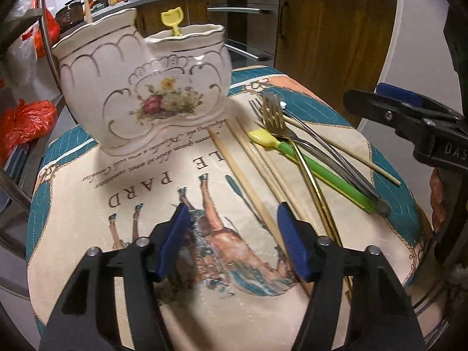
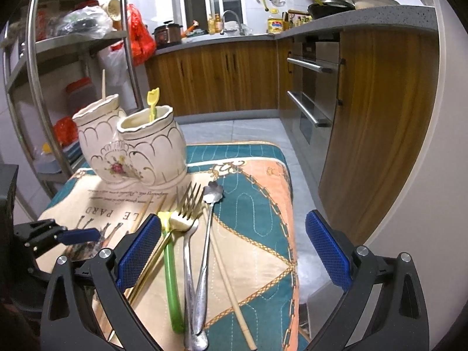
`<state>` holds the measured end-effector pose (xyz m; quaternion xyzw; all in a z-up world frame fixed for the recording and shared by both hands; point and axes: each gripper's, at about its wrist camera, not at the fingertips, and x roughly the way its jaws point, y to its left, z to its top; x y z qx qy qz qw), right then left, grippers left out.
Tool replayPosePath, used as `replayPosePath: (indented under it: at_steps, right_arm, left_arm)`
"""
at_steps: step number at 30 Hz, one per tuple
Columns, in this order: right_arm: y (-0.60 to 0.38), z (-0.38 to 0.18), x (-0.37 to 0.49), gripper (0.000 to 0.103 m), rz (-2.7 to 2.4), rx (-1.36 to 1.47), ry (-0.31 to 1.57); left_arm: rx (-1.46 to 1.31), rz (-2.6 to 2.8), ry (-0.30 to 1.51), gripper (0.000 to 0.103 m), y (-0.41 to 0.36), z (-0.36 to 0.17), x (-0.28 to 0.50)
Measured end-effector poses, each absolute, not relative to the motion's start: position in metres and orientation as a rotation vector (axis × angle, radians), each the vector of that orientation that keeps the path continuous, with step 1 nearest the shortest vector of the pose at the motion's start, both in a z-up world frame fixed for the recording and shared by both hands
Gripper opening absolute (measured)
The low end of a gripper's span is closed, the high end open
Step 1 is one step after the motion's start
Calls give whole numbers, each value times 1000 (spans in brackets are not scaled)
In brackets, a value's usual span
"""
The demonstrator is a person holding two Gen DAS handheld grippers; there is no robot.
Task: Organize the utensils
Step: 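Grasp another chopstick with the left tool while the right grasps the gold fork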
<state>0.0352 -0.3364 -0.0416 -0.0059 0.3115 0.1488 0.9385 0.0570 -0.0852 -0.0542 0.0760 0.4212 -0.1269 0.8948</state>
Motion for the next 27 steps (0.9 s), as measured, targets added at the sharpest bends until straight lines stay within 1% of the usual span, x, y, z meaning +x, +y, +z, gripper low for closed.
replayPosePath:
  at_steps: [1, 2, 3, 4, 6, 7, 8, 9, 12, 14, 15, 16, 19, 20, 25, 27]
  right_arm:
    - [-335, -42, 35, 98, 303, -19, 638]
    - [-334, -42, 34, 98, 301, -29, 642]
    - [-332, -43, 34, 98, 301, -39, 648]
    - [-330, -43, 33, 98, 304, -47, 652]
    - [-325, -45, 32, 98, 313, -73, 668]
    - [-323, -46, 32, 98, 315, -83, 676]
    - [-320, -48, 32, 98, 321, -98, 691]
    - [-317, -49, 32, 97, 327, -109, 705]
    - [-311, -54, 32, 94, 350, -115, 735]
    - [-308, -57, 35, 87, 367, -96, 760]
    - [-306, -58, 35, 78, 373, -88, 772]
    - [-304, -59, 36, 72, 377, -83, 785]
    - [-294, -62, 38, 64, 403, -77, 815]
    - [-289, -63, 38, 63, 412, -82, 823]
    - [-272, -70, 44, 45, 421, -87, 865]
    - [-271, -71, 45, 43, 413, -85, 867]
  left_arm:
    - [165, -265, 872, 54, -88, -54, 57]
    - [167, -267, 873, 47, -89, -53, 57]
    - [170, -267, 876, 43, -91, -53, 58]
    - [178, -266, 877, 41, -93, -52, 59]
    - [190, -263, 879, 28, -96, -51, 61]
    - [195, -265, 881, 24, -97, -51, 63]
    - [199, -267, 881, 16, -97, -52, 64]
    - [201, -275, 882, 12, -97, -51, 65]
    - [200, -293, 887, 10, -92, -50, 66]
    - [202, -299, 892, 9, -86, -48, 66]
    - [203, -301, 894, 7, -84, -48, 66]
    - [205, -304, 896, 6, -81, -48, 66]
    - [223, -308, 896, 6, -69, -47, 64]
    - [222, -309, 897, 6, -65, -46, 64]
    - [212, -322, 895, 6, -49, -45, 57]
    - [207, -328, 895, 6, -47, -46, 57]
